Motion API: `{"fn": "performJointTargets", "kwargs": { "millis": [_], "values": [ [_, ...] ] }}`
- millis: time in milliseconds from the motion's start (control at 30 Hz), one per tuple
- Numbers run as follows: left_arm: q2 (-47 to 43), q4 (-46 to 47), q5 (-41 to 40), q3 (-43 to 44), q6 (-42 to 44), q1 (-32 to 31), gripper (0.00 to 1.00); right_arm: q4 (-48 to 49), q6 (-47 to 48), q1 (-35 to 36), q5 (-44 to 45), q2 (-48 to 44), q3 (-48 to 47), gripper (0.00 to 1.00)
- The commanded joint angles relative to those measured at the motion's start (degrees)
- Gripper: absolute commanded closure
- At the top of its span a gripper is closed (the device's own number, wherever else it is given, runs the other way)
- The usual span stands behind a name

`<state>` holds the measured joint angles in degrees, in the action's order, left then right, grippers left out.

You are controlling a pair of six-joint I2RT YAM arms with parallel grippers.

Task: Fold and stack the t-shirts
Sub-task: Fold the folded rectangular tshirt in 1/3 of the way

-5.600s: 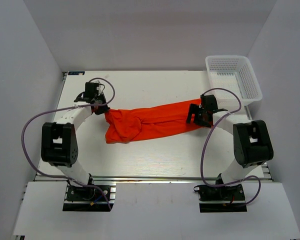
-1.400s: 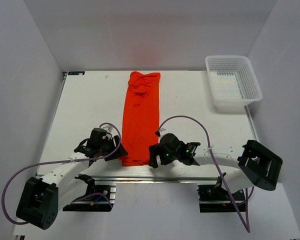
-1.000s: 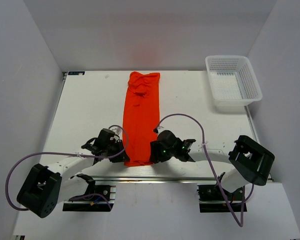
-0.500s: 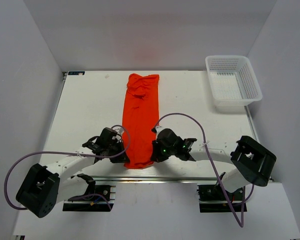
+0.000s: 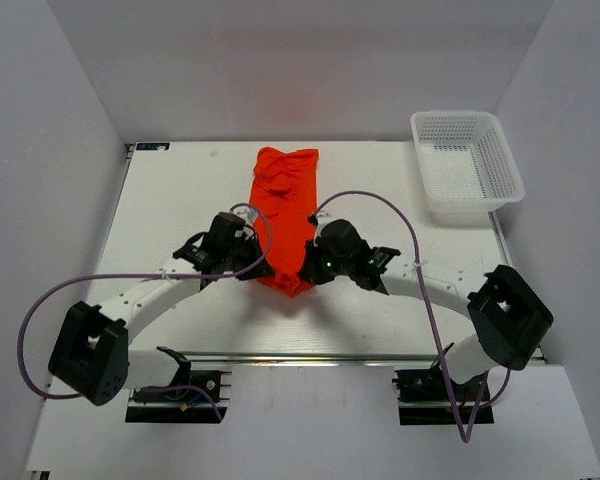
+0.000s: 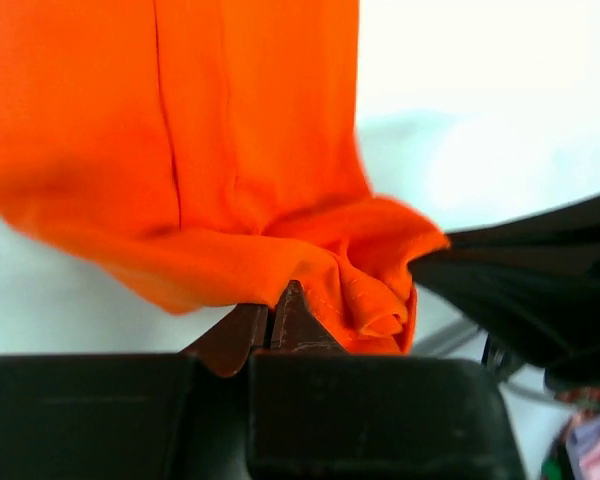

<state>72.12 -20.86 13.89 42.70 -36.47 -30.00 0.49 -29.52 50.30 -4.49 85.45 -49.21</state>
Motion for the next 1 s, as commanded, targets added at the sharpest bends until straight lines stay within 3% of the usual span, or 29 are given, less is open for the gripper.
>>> {"fn": "performJointTargets", "kwargs": {
  "millis": [0,333,600,967],
  "values": [
    [2.9,0.2,-4.3,6.2,0.6,0.8,1.00,-2.4,3.1,-2.7,-0.2,2.2,-5.5,1.00],
    [14.3,-2.1,-9.3,20.0,4.0,6.2,1.00,-7.4,6.9,-9.6,0.1,9.9,-19.4,1.00],
    [25.2,-1.9,-4.9,32.3,7.6,9.4,1.00,-9.4,10.1,-14.7,-5.1,19.6,-31.2,1.00],
    [34.8,-1.2,-1.0,42.0,9.9,12.9,1.00,-12.0,11.5,-19.5,-9.0,31.2,-44.7,1.00]
  ]
}}
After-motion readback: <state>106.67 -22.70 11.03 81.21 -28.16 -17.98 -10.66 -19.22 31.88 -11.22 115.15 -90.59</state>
